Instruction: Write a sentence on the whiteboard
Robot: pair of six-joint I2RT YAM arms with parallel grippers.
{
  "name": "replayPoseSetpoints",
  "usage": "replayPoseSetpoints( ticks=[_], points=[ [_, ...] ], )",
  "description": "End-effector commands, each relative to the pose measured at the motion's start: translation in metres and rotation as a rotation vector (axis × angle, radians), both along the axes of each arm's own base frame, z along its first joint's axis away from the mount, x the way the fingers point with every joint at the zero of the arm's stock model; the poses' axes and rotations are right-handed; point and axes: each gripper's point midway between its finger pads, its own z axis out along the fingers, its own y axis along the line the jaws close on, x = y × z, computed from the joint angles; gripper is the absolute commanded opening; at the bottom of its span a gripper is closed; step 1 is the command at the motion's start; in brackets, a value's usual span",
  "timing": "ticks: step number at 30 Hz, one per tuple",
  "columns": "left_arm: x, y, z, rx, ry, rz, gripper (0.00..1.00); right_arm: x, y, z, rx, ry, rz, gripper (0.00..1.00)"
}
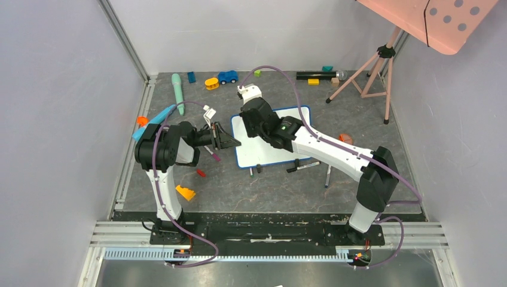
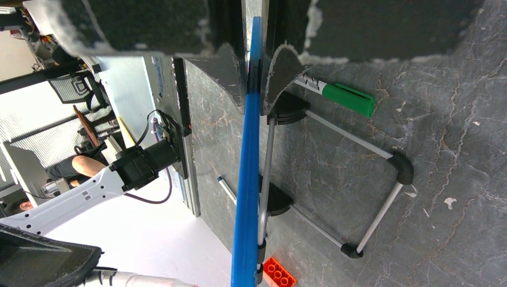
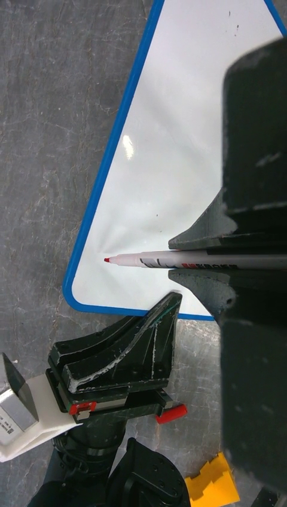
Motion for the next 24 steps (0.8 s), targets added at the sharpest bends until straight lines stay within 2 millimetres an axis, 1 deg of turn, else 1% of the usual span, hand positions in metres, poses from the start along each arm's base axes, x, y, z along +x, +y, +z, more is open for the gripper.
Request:
replayPoseSetpoints(
  ticks=[1, 16, 24],
  points=[
    [-0.002, 0.000, 0.004, 0.000, -0.087, -0.029, 0.02, 0.009, 0.007, 0.024, 0.029, -0.060, -0.016, 0.00],
    [-0.002, 0.001, 0.004, 0.000, -0.088, -0.031, 0.02, 0.014, 0.006, 0.018, 0.004, -0.062, -0.035, 0.00],
    [-0.002, 0.001, 0.005, 0.001, -0.092, -0.031, 0.02, 0.017, 0.006, 0.010, -0.024, -0.053, -0.045, 0.00]
  ],
)
